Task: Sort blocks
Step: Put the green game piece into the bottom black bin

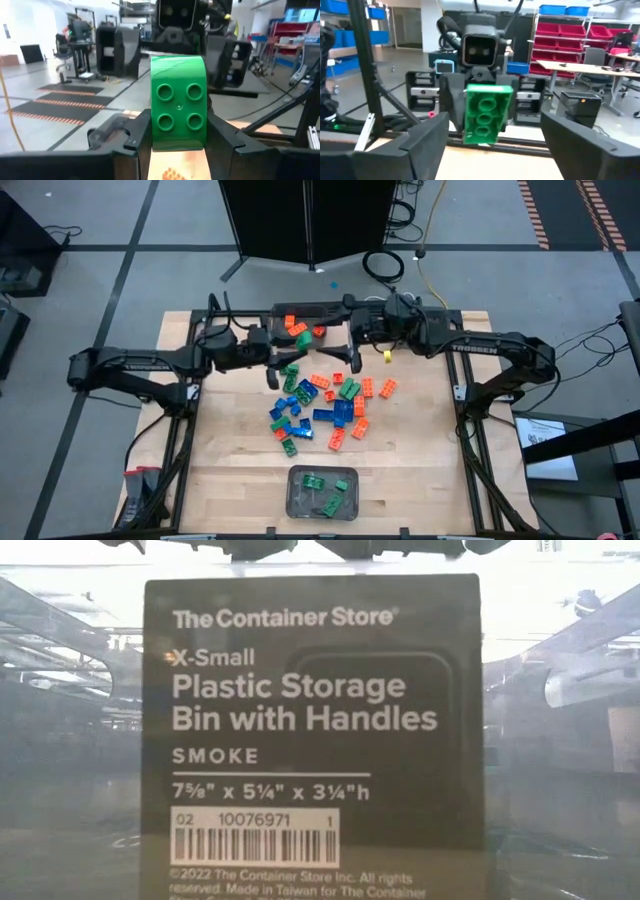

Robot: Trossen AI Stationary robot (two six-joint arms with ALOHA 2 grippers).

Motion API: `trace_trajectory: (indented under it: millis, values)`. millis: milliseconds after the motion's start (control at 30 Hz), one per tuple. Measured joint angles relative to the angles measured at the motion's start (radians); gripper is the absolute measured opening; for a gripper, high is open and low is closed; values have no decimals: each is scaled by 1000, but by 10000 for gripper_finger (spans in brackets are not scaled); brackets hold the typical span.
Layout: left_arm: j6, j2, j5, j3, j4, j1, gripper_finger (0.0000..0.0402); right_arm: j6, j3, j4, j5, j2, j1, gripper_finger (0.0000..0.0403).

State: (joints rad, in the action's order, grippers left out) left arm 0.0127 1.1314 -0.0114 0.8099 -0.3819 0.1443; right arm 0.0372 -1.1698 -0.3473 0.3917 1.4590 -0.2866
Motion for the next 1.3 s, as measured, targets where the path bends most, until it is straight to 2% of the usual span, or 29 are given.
trace_trajectory:
  millis: [133, 733, 1033, 1300]
  values:
    - [0, 24, 11, 0, -5, -3, 128, 4, -2, -2, 1, 0, 7, 323]
    - [2, 73, 34, 1, -81, -3, 128, 1, -2, -7, 4, 0, 8, 325]
    - [20, 73, 34, 1, -82, -3, 128, 4, -2, -7, 4, 0, 27, 304]
    - [11, 102, 34, 1, -84, -3, 128, 2, -2, -13, 3, 0, 28, 302]
